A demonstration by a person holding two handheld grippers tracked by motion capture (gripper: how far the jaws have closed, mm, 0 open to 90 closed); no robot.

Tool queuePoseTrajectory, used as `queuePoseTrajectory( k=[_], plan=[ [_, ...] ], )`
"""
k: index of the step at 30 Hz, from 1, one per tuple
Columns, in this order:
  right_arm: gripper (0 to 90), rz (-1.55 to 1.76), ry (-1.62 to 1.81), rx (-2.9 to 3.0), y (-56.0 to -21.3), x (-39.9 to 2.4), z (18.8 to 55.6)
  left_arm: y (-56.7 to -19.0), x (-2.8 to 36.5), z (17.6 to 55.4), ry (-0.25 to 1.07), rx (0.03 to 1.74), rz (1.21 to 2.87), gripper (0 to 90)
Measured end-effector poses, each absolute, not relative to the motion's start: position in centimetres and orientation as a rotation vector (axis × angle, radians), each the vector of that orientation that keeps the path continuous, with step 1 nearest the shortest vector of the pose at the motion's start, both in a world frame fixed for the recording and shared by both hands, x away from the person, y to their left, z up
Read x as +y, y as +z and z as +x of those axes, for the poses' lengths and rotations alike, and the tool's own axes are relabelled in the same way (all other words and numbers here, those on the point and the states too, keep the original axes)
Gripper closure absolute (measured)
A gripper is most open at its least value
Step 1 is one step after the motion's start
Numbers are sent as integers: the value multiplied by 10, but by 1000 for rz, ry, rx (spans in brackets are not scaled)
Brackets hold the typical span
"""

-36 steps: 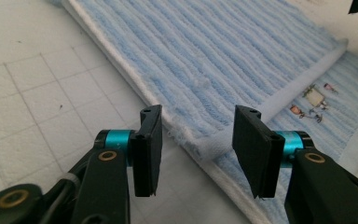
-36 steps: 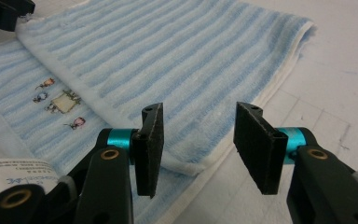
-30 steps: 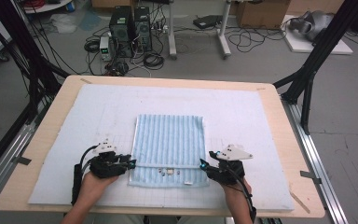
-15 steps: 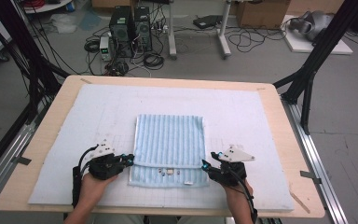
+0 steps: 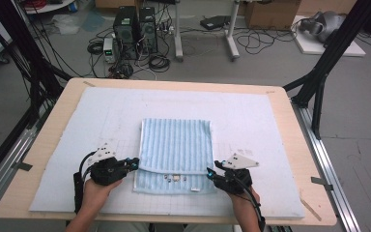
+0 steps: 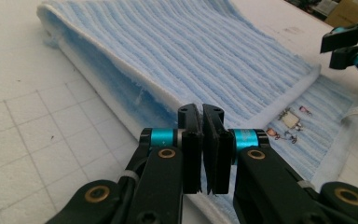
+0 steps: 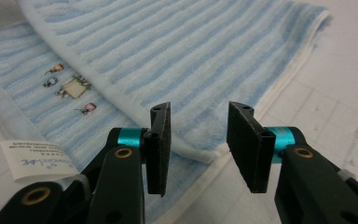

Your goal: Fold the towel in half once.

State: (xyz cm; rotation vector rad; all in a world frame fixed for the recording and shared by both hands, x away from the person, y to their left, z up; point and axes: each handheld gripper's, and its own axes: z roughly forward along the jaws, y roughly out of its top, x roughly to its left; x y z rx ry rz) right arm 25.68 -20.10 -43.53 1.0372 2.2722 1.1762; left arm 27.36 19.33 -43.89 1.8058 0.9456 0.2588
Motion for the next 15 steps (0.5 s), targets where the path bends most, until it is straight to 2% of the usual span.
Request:
queuePoseTrajectory(
  k=[4, 7, 15],
  plan=[
    [666, 1047, 1064, 2339, -446, -194, 263, -439, 194, 273, 250, 943, 1801, 861],
    [829, 1062, 1082, 2327, -448, -196, 264, -439, 194, 272, 246, 942, 1801, 861],
    [847, 1011, 1102, 2293, -440, -196, 256, -436, 199, 266, 223, 915, 1773, 861]
  ],
)
